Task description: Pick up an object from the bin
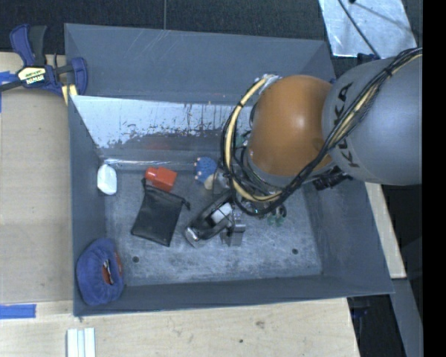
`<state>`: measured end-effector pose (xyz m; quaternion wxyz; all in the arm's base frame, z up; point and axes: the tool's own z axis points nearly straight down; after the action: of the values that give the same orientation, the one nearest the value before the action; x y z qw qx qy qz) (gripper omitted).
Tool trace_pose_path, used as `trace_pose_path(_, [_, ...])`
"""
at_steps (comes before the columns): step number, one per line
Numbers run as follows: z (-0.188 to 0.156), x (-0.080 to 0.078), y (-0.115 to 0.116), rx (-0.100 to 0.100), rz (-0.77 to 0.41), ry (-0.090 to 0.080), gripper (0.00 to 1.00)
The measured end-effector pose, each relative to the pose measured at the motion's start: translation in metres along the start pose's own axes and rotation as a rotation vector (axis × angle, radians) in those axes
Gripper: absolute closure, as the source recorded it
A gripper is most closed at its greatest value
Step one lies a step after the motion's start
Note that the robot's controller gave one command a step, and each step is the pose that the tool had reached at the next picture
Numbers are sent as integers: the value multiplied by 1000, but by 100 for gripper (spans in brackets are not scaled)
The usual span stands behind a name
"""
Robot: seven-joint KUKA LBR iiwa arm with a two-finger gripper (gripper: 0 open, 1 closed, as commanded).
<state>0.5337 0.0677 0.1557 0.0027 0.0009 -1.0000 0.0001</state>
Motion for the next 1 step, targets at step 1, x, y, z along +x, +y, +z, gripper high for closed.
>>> trace_pose_path(1, [88,-24,-8,-4,-50,6,0])
